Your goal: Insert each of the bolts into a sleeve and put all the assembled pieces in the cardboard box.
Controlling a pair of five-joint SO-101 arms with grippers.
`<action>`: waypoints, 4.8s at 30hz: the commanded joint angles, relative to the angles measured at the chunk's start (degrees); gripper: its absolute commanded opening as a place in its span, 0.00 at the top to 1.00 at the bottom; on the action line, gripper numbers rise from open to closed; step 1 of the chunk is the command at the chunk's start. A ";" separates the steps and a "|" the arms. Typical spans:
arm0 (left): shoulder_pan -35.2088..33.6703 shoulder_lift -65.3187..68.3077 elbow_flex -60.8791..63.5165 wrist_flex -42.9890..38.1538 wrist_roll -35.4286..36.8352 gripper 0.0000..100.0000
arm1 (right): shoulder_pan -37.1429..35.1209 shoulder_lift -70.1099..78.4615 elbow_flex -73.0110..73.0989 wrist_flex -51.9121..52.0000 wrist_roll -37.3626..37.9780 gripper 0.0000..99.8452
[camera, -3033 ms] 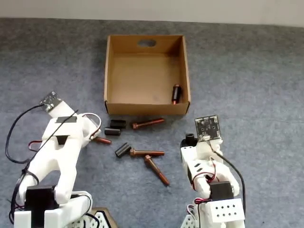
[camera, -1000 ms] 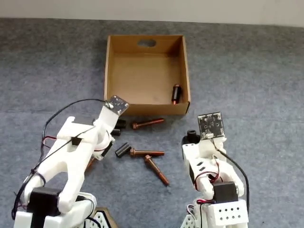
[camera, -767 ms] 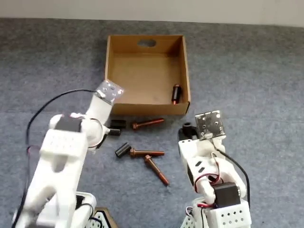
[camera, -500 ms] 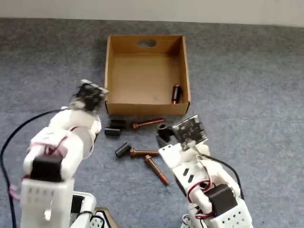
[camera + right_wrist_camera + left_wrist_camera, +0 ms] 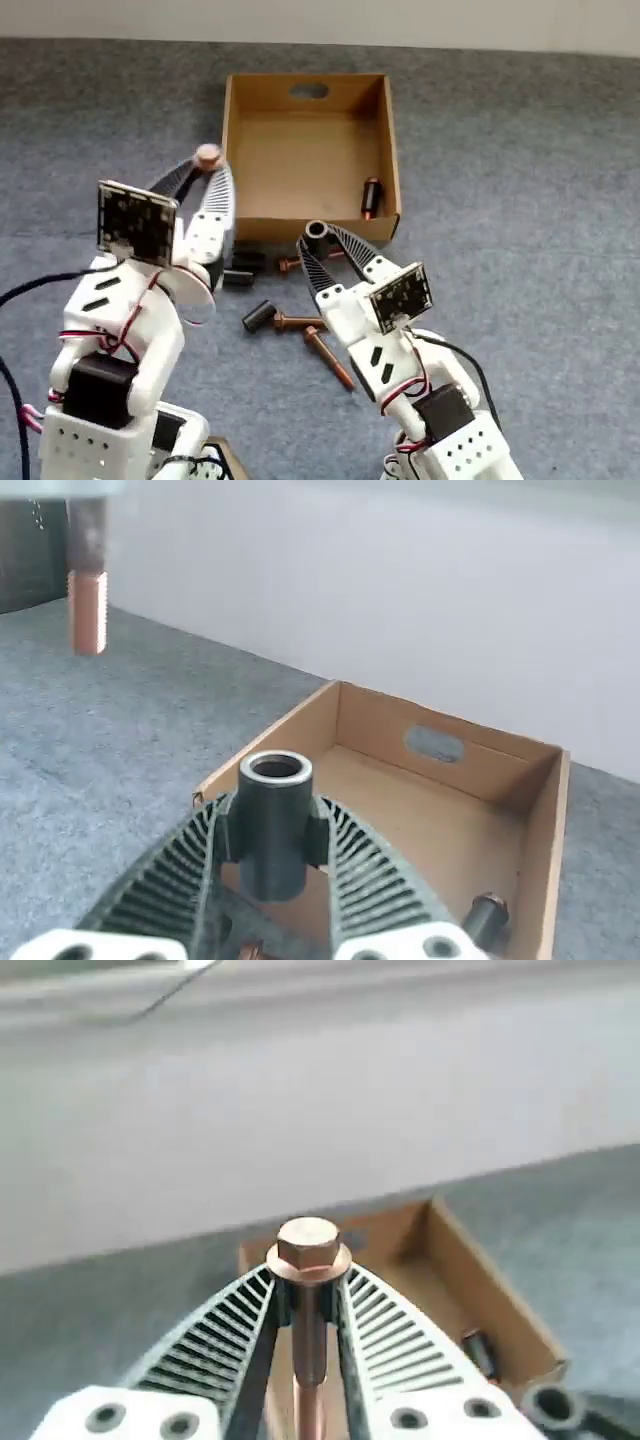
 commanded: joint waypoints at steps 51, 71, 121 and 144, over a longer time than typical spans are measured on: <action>18.95 7.60 3.74 -23.30 13.19 0.99 | 3.47 -0.66 -0.13 -1.54 -8.09 0.99; 14.99 7.96 3.12 -16.53 13.63 0.99 | 3.47 -0.66 -0.13 -1.54 -8.09 0.99; 18.86 7.96 7.69 -19.69 13.45 0.99 | 3.47 -0.66 -0.13 -1.63 -8.09 0.99; 19.03 7.43 -0.84 10.37 9.85 0.89 | 3.47 -0.66 -0.04 -1.63 -8.18 0.99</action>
